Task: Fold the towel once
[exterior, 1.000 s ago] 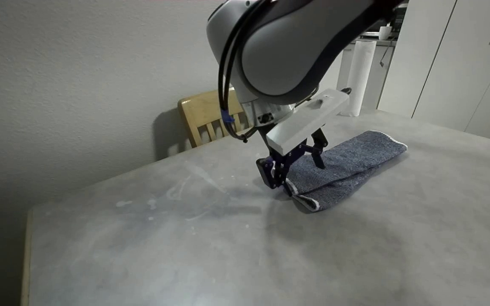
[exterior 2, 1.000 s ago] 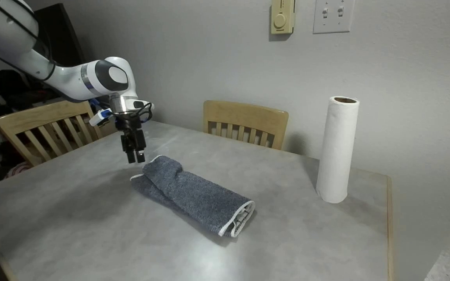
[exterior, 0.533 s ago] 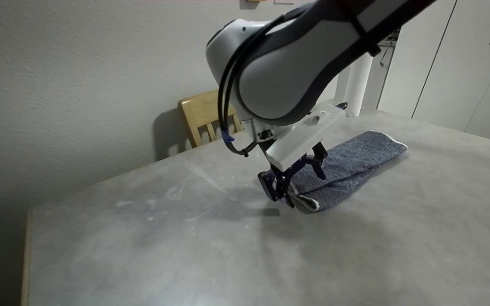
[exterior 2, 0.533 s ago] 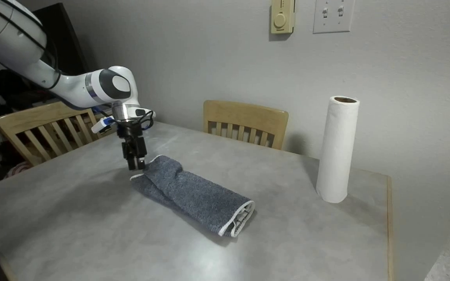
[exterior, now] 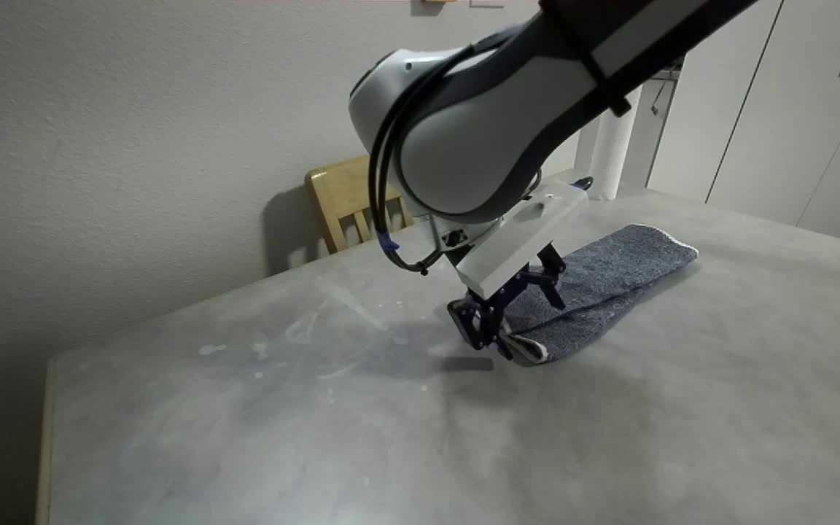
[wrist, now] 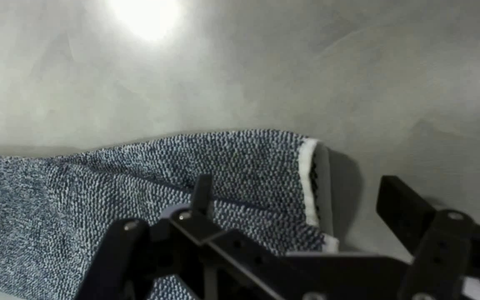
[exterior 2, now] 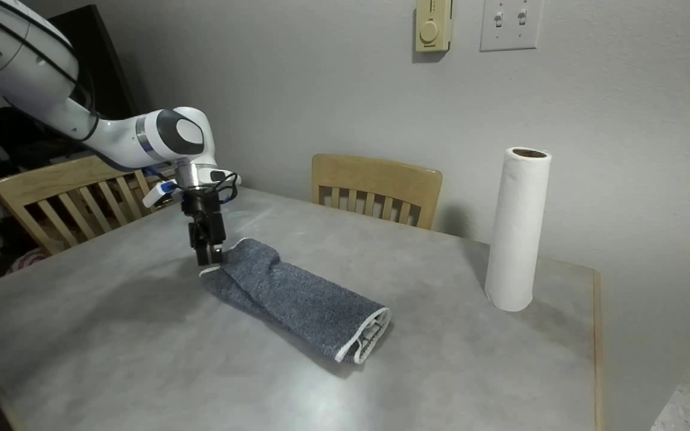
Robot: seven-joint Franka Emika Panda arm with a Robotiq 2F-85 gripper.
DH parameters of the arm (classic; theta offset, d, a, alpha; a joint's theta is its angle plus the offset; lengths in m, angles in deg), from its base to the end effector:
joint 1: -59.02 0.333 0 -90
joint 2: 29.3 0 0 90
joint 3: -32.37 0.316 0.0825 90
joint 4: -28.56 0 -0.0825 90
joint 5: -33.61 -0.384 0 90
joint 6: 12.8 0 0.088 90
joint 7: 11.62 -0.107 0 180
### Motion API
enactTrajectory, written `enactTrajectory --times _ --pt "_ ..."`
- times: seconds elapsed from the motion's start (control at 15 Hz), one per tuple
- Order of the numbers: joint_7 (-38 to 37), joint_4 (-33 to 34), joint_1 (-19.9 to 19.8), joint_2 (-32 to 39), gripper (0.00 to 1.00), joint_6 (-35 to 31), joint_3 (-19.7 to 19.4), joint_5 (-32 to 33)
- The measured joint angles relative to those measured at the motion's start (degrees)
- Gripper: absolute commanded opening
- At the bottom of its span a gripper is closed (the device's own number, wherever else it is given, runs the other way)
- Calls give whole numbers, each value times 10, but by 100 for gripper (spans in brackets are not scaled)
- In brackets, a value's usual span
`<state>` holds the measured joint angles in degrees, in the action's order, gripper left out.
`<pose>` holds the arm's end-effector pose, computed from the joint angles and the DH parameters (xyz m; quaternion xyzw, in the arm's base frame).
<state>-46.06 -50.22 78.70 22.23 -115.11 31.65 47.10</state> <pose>0.6435 0.2014 0.1457 0.9613 -0.0770 -0.1649 0.2067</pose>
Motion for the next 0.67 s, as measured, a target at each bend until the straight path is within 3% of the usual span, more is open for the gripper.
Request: enactTrajectory --times 0.67 --pt "1 11 2 4 100 27 -17 27"
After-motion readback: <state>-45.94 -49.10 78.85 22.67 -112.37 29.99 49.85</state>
